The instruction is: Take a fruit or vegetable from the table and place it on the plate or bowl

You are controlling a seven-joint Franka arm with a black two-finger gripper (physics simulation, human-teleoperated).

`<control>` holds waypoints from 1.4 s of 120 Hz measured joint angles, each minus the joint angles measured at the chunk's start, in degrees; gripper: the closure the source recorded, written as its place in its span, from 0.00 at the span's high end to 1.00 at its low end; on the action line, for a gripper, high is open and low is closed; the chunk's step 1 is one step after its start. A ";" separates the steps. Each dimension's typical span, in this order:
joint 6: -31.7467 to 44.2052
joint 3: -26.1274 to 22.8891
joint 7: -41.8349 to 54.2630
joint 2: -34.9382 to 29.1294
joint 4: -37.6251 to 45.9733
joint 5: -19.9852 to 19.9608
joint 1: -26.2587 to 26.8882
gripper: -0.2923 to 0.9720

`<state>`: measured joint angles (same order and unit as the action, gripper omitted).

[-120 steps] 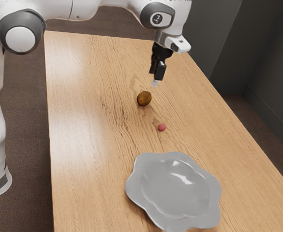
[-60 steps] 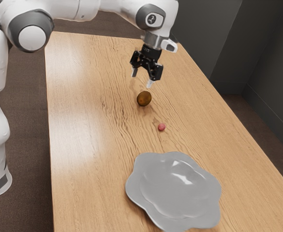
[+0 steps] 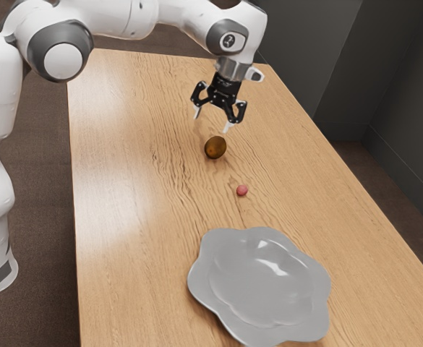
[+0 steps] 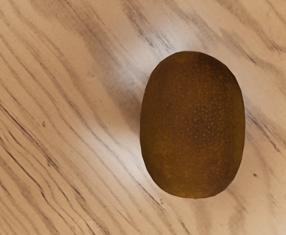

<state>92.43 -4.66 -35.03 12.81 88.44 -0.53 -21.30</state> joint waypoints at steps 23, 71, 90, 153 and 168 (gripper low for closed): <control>1.35 0.07 -4.19 0.78 -0.06 3.61 -0.11 0.77; 5.39 -1.33 -9.87 0.78 3.92 5.67 0.21 0.77; 6.44 -2.54 -11.41 0.68 4.30 5.53 0.42 0.77; 8.29 -2.28 -13.91 0.90 5.42 5.66 -0.40 0.77; 8.61 -2.20 -14.03 1.02 5.21 5.64 -0.79 0.77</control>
<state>101.04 -6.86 -49.06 13.82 93.65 5.11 -22.09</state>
